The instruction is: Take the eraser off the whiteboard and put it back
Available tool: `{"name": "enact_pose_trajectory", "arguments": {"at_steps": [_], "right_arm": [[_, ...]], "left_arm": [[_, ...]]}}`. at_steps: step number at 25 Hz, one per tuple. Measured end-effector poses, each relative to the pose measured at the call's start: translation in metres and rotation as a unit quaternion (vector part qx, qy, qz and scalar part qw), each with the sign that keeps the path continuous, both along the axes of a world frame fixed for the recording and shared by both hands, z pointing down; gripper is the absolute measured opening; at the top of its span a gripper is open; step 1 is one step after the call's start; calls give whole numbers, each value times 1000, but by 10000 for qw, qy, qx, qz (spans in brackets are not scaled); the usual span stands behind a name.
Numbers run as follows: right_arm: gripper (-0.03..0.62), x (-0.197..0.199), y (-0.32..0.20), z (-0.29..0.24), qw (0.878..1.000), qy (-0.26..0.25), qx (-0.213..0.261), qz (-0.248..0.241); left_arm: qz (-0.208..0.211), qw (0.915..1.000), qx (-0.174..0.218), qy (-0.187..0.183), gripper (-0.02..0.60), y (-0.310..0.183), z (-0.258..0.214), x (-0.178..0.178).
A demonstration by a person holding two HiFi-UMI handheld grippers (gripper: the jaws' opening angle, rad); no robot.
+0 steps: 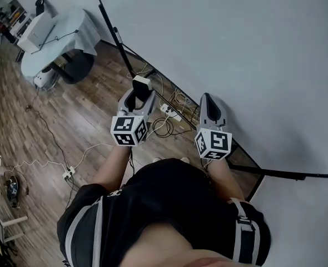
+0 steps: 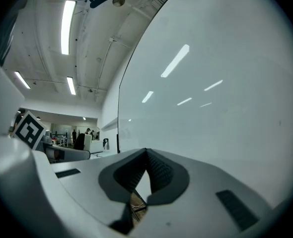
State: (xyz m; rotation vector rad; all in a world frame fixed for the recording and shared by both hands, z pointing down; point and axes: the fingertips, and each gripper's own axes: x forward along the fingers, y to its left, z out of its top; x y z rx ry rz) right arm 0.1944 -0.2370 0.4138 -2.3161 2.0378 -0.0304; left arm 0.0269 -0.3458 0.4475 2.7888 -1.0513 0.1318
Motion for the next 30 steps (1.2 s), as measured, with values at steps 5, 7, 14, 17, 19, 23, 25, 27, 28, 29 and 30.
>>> {"name": "enact_pose_trajectory", "arguments": {"at_steps": [5,7,14,17,19,23,25,27,28,29,30], "right_arm": [[5,-8,-9,2,10000,16,-46,-74],[5,-9,-10,3,10000,13,-59,-78],[5,-4,-11,5,9999,3,-108,-87],[5,-5,-11,6,9999,6,-123,-80],[5,-6,-11,6,9999,12,-122,-68],[5,-6,-8,6,9999,27,-133,-9],[5,-6,-6,7,9999,35,-143,21],[5,-5,-4,7,9999,43,-149,52],[5,-5,-3,7,9998,48,-154,72],[5,-4,-1,7,9998,52,-161,98],[5,-4,1,7,9998,52,-169,129]], "left_arm": [[-60,9999,-93,18,250,-2,7,-10],[-45,9999,-108,61,250,-3,6,-10],[0,9997,-194,140,250,-3,7,-4],[15,9997,-177,144,250,-3,7,-4],[19,9997,-167,153,252,-3,6,-5],[47,9995,-206,238,252,-4,3,-6],[75,9994,-217,274,252,-5,2,-5],[124,9994,-193,278,252,-6,-1,-2],[165,9993,-173,280,252,-6,-3,1],[214,9992,-149,286,252,-6,-5,4],[269,9991,-124,293,252,-5,-8,8]]}}
